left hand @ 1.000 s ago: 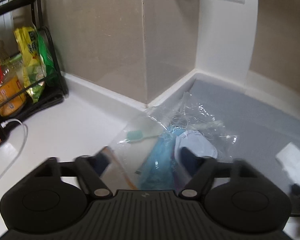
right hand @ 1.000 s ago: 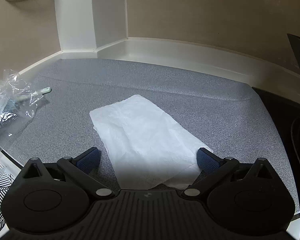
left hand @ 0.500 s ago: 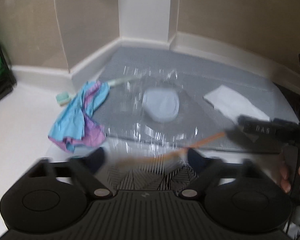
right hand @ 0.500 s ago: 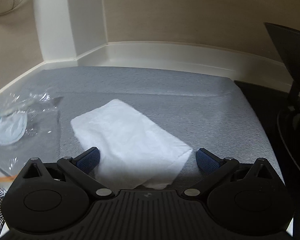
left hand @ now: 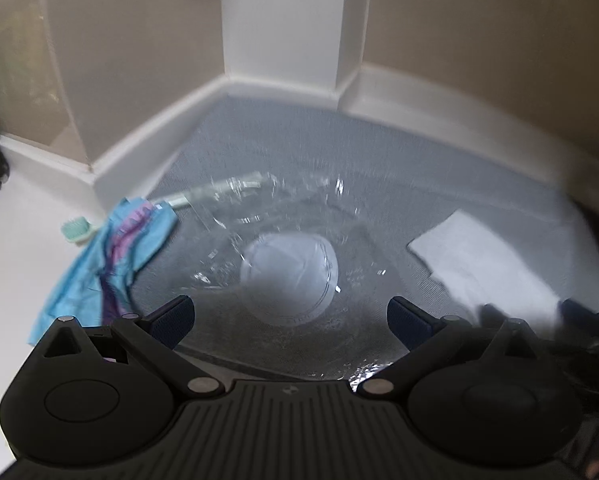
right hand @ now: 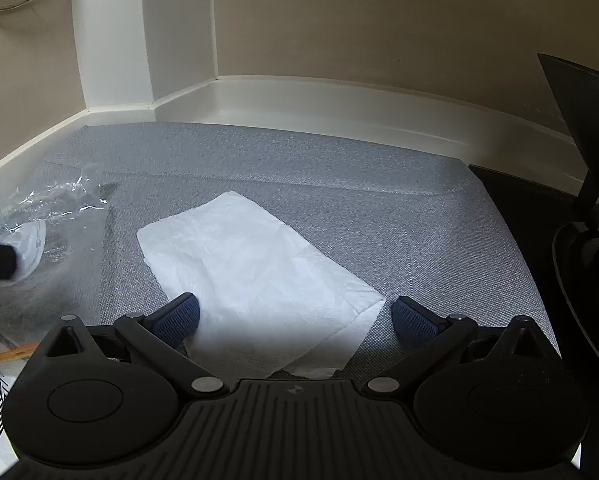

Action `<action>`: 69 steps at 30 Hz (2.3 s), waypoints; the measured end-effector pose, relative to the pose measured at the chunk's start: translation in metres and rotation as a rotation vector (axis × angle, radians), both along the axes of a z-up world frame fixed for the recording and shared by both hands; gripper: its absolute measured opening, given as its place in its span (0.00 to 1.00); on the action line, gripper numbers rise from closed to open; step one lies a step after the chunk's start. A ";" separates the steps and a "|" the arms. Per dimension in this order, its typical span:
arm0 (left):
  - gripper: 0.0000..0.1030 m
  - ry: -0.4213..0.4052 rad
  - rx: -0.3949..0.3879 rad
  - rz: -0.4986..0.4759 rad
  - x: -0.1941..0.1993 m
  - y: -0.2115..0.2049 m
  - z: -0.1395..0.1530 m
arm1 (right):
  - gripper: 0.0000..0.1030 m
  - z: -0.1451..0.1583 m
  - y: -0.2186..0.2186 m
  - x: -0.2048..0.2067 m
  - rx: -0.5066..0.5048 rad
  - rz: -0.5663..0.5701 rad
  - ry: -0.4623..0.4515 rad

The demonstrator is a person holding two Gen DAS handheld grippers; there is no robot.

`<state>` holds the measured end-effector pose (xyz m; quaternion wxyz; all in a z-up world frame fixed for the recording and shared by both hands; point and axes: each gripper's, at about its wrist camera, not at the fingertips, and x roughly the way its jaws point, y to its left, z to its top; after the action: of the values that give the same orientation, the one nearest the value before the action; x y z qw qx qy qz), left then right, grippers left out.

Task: Collect trash
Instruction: 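Position the left gripper over the clear zip bag while the right gripper hovers over the towel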

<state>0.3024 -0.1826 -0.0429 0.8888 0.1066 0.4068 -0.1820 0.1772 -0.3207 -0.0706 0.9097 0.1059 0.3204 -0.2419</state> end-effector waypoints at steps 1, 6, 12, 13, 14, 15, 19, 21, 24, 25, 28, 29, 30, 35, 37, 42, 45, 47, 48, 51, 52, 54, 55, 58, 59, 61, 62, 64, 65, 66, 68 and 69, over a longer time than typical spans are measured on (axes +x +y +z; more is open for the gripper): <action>1.00 0.010 0.019 0.007 0.003 -0.003 -0.005 | 1.00 0.000 0.000 0.000 0.000 0.004 0.000; 1.00 0.061 0.028 0.061 0.013 -0.002 -0.028 | 1.00 0.000 0.004 0.002 -0.004 0.030 0.002; 1.00 0.045 0.023 0.055 0.012 0.001 -0.029 | 1.00 -0.001 0.004 0.002 -0.005 0.032 0.003; 1.00 0.043 0.022 0.054 0.012 0.002 -0.030 | 1.00 -0.001 0.004 0.002 -0.005 0.032 0.003; 1.00 0.040 0.021 0.054 0.012 0.002 -0.030 | 1.00 -0.001 0.004 0.002 -0.005 0.032 0.003; 1.00 0.036 0.019 0.053 0.008 0.003 -0.029 | 1.00 -0.001 0.004 0.002 -0.005 0.032 0.003; 1.00 0.024 0.015 0.050 0.006 0.004 -0.029 | 1.00 -0.001 0.005 0.003 -0.005 0.032 0.003; 1.00 0.019 0.014 0.050 0.005 0.004 -0.030 | 1.00 -0.001 0.005 0.003 -0.005 0.032 0.003; 1.00 0.014 0.012 0.050 0.004 0.004 -0.030 | 1.00 -0.001 0.004 0.003 -0.005 0.032 0.003; 1.00 0.012 0.012 0.049 0.004 0.004 -0.030 | 1.00 -0.001 0.004 0.003 -0.006 0.032 0.003; 1.00 0.008 0.010 0.048 0.003 0.004 -0.031 | 1.00 -0.001 0.004 0.003 -0.006 0.032 0.003; 1.00 0.006 0.010 0.048 0.003 0.004 -0.031 | 1.00 -0.001 0.004 0.003 -0.006 0.032 0.003; 1.00 0.004 0.009 0.047 0.003 0.003 -0.031 | 1.00 -0.001 0.004 0.003 -0.006 0.032 0.003; 1.00 0.000 0.008 0.048 0.003 0.003 -0.032 | 1.00 -0.001 0.005 0.003 -0.006 0.032 0.003; 1.00 0.000 0.008 0.048 0.003 0.003 -0.032 | 1.00 -0.001 0.005 0.003 -0.007 0.032 0.004; 1.00 -0.003 0.007 0.048 0.004 0.003 -0.032 | 1.00 -0.001 0.005 0.003 -0.006 0.031 0.003; 1.00 -0.001 0.008 0.050 0.004 0.003 -0.033 | 1.00 -0.001 0.005 0.003 -0.007 0.031 0.003; 1.00 -0.001 0.008 0.050 0.004 0.003 -0.033 | 1.00 -0.001 0.005 0.003 -0.007 0.031 0.003; 1.00 -0.001 0.008 0.050 0.004 0.003 -0.033 | 1.00 -0.001 0.005 0.003 -0.007 0.031 0.003; 1.00 -0.002 0.007 0.049 0.004 0.003 -0.033 | 1.00 -0.001 0.005 0.004 -0.007 0.031 0.003; 1.00 -0.002 0.007 0.049 0.004 0.003 -0.033 | 1.00 -0.001 0.005 0.004 -0.007 0.031 0.003; 1.00 -0.003 0.007 0.049 0.004 0.003 -0.033 | 1.00 -0.001 0.005 0.004 -0.007 0.031 0.003; 1.00 -0.004 0.006 0.049 0.004 0.002 -0.033 | 1.00 -0.001 0.005 0.004 -0.007 0.031 0.003; 1.00 -0.022 -0.001 0.045 0.003 0.003 -0.034 | 1.00 -0.001 0.005 0.004 -0.007 0.031 0.003; 1.00 -0.029 -0.005 0.043 0.002 0.003 -0.034 | 1.00 -0.001 0.005 0.004 -0.007 0.031 0.003; 1.00 -0.046 -0.013 0.042 0.000 0.004 -0.036 | 1.00 -0.001 0.005 0.003 -0.007 0.031 0.003; 1.00 -0.059 -0.018 0.042 -0.002 0.005 -0.037 | 1.00 -0.001 0.005 0.004 -0.007 0.032 0.003; 1.00 -0.097 -0.034 0.041 -0.007 0.006 -0.040 | 1.00 -0.001 0.005 0.004 -0.008 0.033 0.004; 1.00 -0.114 -0.041 0.040 -0.009 0.007 -0.041 | 1.00 -0.001 0.005 0.004 -0.008 0.034 0.004; 1.00 -0.130 -0.047 0.039 -0.011 0.008 -0.043 | 1.00 -0.001 0.005 0.005 -0.007 0.036 0.003; 1.00 -0.155 -0.058 0.039 -0.014 0.009 -0.045 | 1.00 -0.001 0.005 0.005 -0.007 0.037 0.003; 1.00 -0.156 -0.060 0.039 -0.014 0.009 -0.045 | 1.00 -0.001 0.005 0.004 -0.007 0.037 0.003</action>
<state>0.2880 -0.1738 -0.0884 0.9239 0.0859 0.3328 -0.1681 0.1816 -0.3160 -0.0713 0.9139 0.0963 0.3228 -0.2264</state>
